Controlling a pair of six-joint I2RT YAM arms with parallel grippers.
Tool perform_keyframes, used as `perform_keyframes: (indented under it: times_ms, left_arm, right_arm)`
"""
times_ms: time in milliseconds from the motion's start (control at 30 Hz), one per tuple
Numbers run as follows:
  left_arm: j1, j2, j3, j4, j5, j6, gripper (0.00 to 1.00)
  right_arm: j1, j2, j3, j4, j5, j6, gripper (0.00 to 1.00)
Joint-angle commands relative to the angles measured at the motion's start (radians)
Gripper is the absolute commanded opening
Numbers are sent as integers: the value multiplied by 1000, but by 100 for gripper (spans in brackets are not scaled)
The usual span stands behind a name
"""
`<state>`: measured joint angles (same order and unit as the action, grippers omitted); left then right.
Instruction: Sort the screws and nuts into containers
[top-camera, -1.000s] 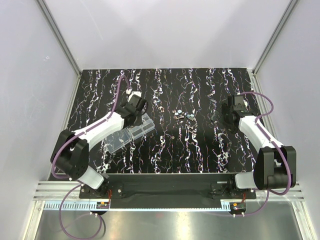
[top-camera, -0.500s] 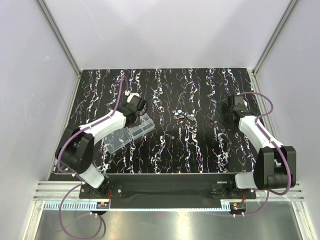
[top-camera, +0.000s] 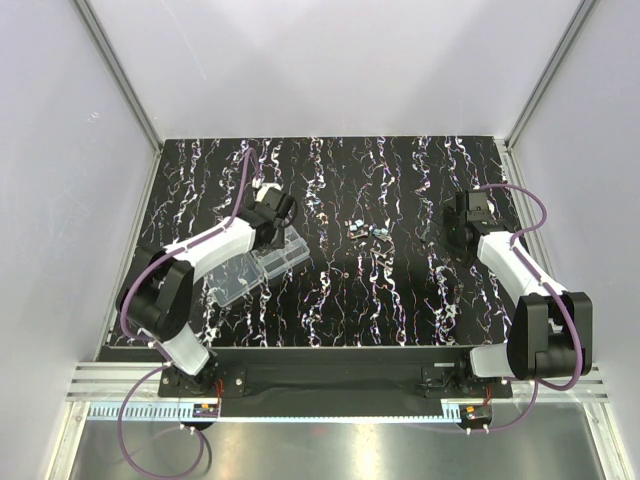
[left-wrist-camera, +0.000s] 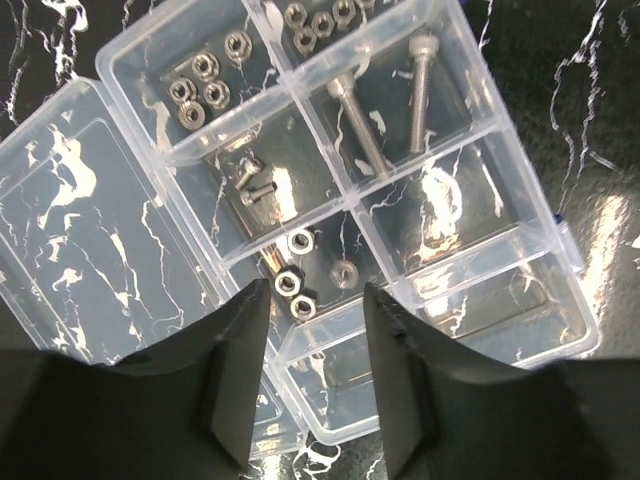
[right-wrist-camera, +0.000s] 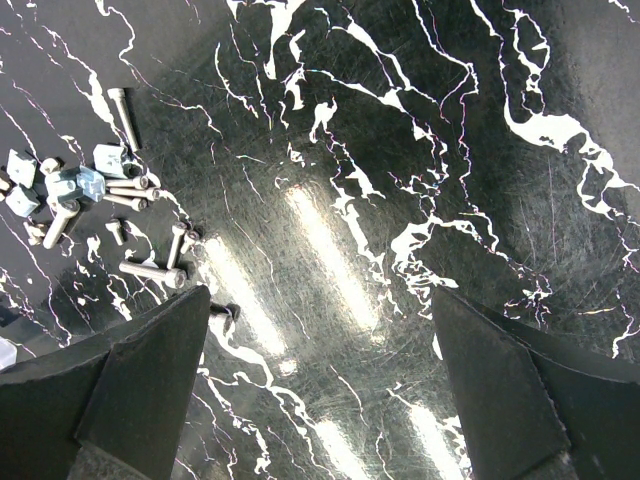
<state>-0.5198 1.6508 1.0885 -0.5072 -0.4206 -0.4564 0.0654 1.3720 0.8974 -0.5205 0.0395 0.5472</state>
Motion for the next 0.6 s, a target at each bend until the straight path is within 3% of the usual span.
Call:
perform_keyframes:
  times_ms: [0,133,300,567]
  left_arm:
    - [-3,-45,60,-4,-38,12,52]
    - [-43,-86,99,-27,-32,28,54]
    - [-199,-83,166,7,51,81,57]
    - [-388,191,319,39,161,21,57]
  right_arm:
    - [2,-10,32,7,-13,2,100]
    - [4,-16,34,2,-10,0,100]
    - [4,-48,28,2,5,3,100]
    - [4,-109,8,-27,39,-1,100]
